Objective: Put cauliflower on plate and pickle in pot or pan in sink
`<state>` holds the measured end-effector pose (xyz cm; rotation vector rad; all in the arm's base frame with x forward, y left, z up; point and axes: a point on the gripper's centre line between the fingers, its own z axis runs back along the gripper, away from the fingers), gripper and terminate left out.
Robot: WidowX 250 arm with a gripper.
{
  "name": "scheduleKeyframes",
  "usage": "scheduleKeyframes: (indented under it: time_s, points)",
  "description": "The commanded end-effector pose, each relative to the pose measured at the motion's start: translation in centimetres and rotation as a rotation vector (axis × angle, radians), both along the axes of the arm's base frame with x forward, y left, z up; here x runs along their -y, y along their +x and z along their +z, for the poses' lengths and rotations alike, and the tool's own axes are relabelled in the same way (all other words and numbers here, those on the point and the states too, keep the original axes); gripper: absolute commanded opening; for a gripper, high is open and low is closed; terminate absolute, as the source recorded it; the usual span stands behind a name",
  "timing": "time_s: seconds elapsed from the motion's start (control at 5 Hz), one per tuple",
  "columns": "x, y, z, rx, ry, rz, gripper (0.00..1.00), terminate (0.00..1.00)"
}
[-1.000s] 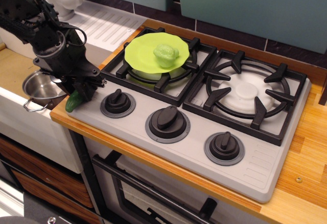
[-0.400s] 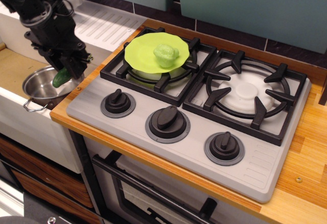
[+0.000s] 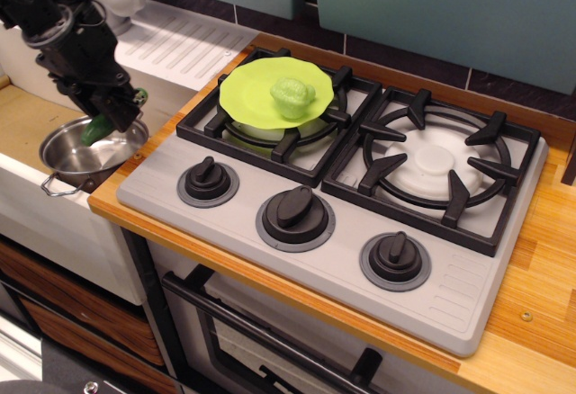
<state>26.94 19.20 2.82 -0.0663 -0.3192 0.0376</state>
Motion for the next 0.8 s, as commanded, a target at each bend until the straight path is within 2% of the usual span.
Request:
scheduleKeyframes:
  time_s: [0.0, 0.2, 0.4, 0.6]
  points:
    - [-2.30, 1.18, 0.05, 0.058, 0.022, -0.025, 0.00, 0.00]
    - [-2.92, 1.38, -0.64, 0.061, 0.011, -0.041, 0.00, 0.00]
    - [-2.65, 1.30, -0.88, 0.054, 0.009, -0.041, 1.00, 0.00]
    - [-2.07, 1.05, -0.21, 0.032, 0.003, -0.027, 1.00, 1.00]
